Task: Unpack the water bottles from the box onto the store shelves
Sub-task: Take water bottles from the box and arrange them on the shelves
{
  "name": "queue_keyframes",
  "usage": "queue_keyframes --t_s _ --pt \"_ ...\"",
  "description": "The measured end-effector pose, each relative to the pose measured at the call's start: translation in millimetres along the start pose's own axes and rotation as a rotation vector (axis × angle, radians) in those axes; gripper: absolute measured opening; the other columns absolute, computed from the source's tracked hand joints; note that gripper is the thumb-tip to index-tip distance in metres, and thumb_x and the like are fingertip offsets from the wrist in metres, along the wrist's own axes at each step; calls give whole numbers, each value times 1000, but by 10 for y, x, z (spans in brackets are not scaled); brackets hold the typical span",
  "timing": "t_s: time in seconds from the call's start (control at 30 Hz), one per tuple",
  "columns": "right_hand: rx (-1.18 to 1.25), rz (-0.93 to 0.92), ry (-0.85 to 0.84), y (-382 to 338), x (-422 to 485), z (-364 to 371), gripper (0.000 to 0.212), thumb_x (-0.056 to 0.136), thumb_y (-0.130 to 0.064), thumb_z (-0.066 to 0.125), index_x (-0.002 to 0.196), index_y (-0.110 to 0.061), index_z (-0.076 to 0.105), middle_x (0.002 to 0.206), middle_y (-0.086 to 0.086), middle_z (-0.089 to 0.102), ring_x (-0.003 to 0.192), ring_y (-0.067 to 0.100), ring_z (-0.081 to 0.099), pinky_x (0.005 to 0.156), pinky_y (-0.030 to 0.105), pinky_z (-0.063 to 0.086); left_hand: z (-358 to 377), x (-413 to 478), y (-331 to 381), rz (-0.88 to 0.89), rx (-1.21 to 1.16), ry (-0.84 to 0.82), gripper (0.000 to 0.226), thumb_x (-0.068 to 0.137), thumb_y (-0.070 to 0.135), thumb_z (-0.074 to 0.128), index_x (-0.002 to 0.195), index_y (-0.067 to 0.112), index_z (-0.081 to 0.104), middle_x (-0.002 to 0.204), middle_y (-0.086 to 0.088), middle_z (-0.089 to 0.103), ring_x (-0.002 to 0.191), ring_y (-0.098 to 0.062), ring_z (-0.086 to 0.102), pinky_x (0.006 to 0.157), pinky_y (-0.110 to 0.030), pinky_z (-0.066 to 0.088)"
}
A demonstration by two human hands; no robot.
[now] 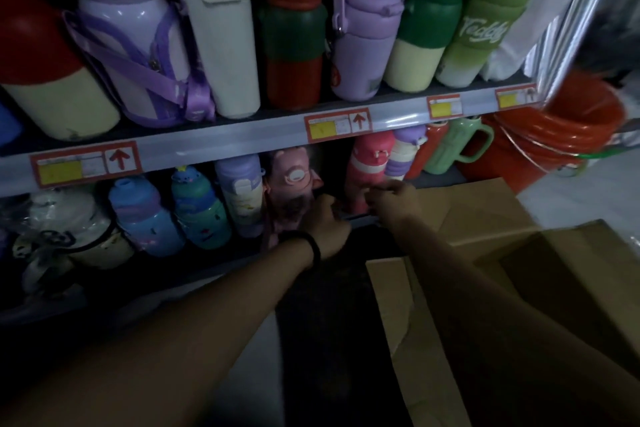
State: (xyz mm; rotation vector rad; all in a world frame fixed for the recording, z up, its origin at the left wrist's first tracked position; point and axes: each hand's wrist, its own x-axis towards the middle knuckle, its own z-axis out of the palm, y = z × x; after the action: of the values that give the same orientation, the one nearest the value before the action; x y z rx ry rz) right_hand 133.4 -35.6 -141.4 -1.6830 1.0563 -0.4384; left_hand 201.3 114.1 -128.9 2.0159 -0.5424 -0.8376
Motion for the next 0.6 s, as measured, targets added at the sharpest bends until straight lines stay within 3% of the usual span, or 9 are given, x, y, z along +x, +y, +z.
queue_keyframes --t_s 0.1,0.23,0.3,0.4,0.47,0.6 --pt "9 5 160 68 5 -45 52 53 -52 74 87 -13 68 76 4 70 76 21 67 72 42 56 36 69 278 29 -43 54 29 88 21 69 110 26 50 116 -5 63 107 -24 61 96 -40 53" --pt "50 -106 228 1 -13 23 60 64 -55 79 106 -18 58 94 4 73 86 23 73 78 48 61 106 191 432 33 -49 69 73 70 41 58 140 25 42 133 -7 60 119 -29 59 103 -46 52" --pt "40 -139 208 -98 4 85 65 61 -56 80 110 -17 61 100 2 72 90 18 71 78 39 58 137 211 437 27 -78 106 72 79 41 56 146 24 37 139 -8 55 124 -30 56 108 -45 48" --pt "127 -112 231 -160 53 197 59 61 -45 89 108 -18 64 103 -1 72 95 16 70 79 31 53 204 234 405 66 -134 127 69 90 24 60 153 20 32 149 -10 47 136 -28 46 115 -35 37" --pt "131 -104 269 -160 48 249 54 70 -38 92 108 -20 58 106 0 69 99 20 68 83 33 50 229 282 362 98 -143 125 65 97 14 59 156 17 32 153 -10 46 139 -25 45 108 -24 32" --pt "153 -57 229 -127 31 225 53 75 -27 89 112 -22 52 100 -8 64 99 19 67 86 36 52 270 334 296 142 -165 103 62 100 10 57 157 20 34 152 -8 50 127 -13 48 100 -22 36"
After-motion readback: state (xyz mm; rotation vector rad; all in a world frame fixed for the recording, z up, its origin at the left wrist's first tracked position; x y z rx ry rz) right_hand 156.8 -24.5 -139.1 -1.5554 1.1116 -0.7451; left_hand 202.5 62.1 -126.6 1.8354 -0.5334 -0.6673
